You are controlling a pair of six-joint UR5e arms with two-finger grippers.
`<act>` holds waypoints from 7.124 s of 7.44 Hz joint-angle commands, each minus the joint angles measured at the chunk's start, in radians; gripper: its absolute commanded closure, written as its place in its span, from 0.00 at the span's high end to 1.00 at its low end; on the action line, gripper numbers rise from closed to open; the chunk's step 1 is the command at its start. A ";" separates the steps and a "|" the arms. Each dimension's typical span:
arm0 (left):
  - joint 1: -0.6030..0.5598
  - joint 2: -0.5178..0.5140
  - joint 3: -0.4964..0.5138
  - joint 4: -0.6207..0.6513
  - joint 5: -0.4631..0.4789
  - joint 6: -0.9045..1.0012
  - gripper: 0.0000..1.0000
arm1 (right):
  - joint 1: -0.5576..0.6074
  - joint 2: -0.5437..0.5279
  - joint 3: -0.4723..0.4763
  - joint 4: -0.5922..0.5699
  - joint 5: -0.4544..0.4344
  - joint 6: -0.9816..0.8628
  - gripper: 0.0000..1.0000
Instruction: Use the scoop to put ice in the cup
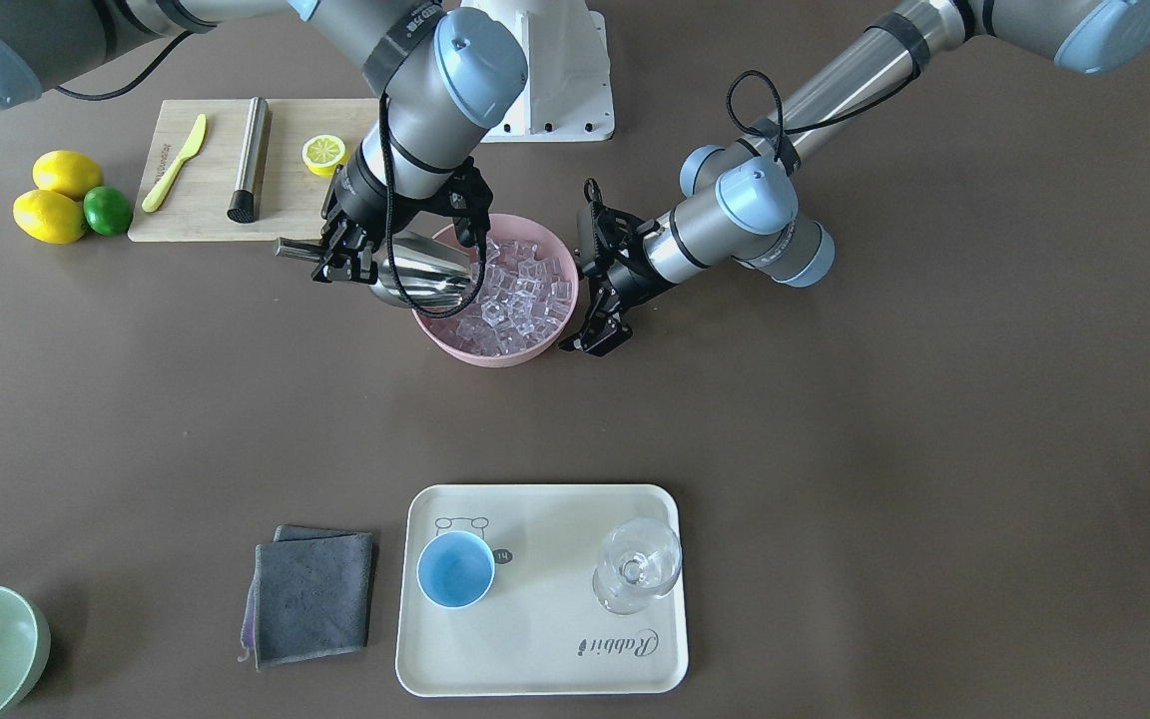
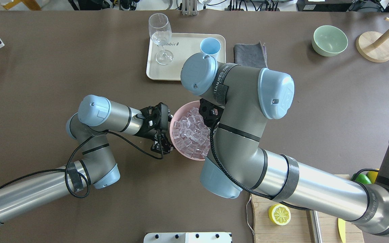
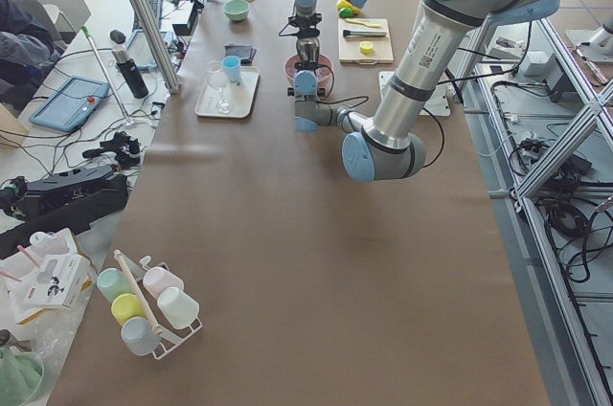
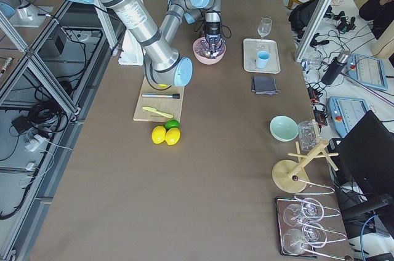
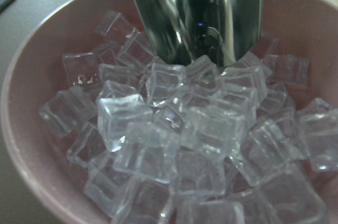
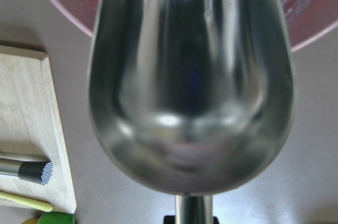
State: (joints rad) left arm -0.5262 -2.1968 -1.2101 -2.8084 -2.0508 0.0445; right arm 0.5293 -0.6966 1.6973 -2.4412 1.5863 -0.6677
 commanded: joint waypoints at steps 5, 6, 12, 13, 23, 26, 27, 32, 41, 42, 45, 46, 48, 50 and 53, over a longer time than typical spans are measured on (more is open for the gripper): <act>0.000 0.000 0.000 0.000 0.000 0.000 0.98 | -0.020 -0.001 -0.044 0.060 0.011 0.101 0.00; 0.000 0.002 0.000 0.000 0.000 0.000 0.98 | -0.020 -0.009 -0.050 0.115 0.015 0.121 0.00; 0.000 0.002 0.001 0.000 0.001 0.000 0.98 | -0.020 -0.104 -0.005 0.264 0.024 0.233 0.00; 0.000 0.003 0.001 0.000 0.001 0.000 0.98 | -0.020 -0.124 0.017 0.274 0.024 0.258 0.00; 0.002 0.006 0.001 0.001 0.001 0.006 0.98 | -0.022 -0.245 0.110 0.539 0.041 0.496 0.00; 0.002 0.008 0.001 0.001 0.001 0.008 0.98 | -0.022 -0.280 0.145 0.609 0.044 0.534 0.00; 0.002 0.008 0.001 0.000 0.001 0.008 0.98 | -0.022 -0.297 0.166 0.643 0.046 0.552 0.00; 0.002 0.009 0.001 0.000 0.001 0.008 0.98 | -0.022 -0.467 0.382 0.792 0.075 0.678 0.00; -0.274 0.071 0.000 0.101 -0.245 0.000 0.98 | 0.271 -0.381 0.034 0.822 0.499 0.904 0.00; -0.326 0.081 0.000 0.125 -0.287 0.002 0.98 | 0.274 -0.317 0.022 0.683 0.501 0.904 0.00; -0.434 0.107 0.000 0.287 -0.327 0.008 0.98 | 0.313 -0.098 -0.144 0.413 0.581 0.901 0.00; -0.458 0.111 0.000 0.338 -0.327 0.008 0.98 | 0.319 -0.033 -0.254 0.404 0.581 0.896 0.00; -0.486 0.127 0.001 0.382 -0.328 0.008 0.98 | 0.353 0.107 -0.471 0.407 0.589 0.864 0.00; -0.517 0.129 0.001 0.432 -0.330 0.008 0.98 | 0.373 0.176 -0.518 0.366 0.606 0.864 0.00; -0.517 0.141 0.001 0.434 -0.333 0.008 0.98 | 0.370 0.227 -0.513 0.168 0.629 0.864 0.00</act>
State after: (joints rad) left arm -1.0428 -2.0658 -1.2082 -2.3774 -2.3804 0.0521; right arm 0.9008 -0.4945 1.1847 -2.1673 2.1979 0.1965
